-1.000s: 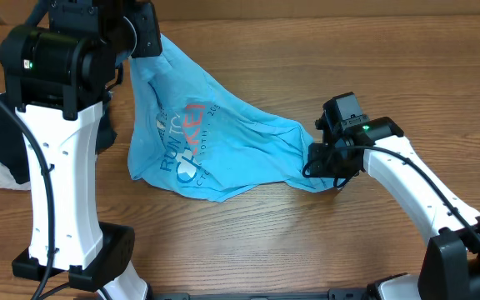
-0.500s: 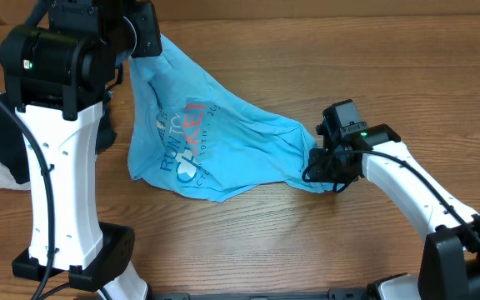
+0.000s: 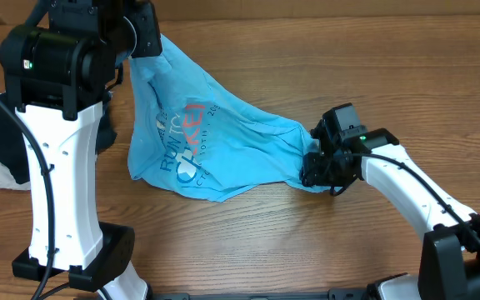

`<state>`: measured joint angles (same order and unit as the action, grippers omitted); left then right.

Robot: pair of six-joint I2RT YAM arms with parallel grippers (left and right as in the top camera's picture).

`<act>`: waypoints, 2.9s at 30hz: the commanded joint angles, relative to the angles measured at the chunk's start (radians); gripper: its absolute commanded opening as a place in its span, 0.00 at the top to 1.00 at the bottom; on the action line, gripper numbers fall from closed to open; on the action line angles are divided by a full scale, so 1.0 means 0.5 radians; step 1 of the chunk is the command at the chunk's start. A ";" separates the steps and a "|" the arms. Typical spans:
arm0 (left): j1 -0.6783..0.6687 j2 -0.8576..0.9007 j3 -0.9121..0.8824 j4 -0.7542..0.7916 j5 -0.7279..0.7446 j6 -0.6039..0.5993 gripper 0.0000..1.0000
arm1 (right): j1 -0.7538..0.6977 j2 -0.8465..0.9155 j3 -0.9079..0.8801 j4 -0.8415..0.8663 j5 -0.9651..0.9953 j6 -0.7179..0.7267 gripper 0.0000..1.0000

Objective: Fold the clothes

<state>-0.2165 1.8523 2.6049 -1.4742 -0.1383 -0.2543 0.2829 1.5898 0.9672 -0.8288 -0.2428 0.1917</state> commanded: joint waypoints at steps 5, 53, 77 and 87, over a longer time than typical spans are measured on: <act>-0.002 -0.043 0.034 0.011 0.010 0.038 0.95 | -0.005 -0.011 -0.092 0.029 0.166 0.143 0.93; 0.001 -0.990 0.035 0.009 -0.589 0.182 0.94 | -0.007 -0.738 2.526 -1.480 1.775 0.682 0.93; 0.001 -1.256 0.253 -0.032 -0.687 0.203 0.96 | -0.007 -0.782 2.885 -1.317 2.018 0.623 0.96; 0.000 -1.233 0.220 -0.038 -0.612 0.201 0.96 | -0.007 -0.809 2.867 -1.395 1.873 0.620 0.96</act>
<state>-0.2165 1.2034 2.7277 -1.4971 -0.4458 -0.1749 0.2821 1.1843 2.4069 -1.5188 0.7151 0.5137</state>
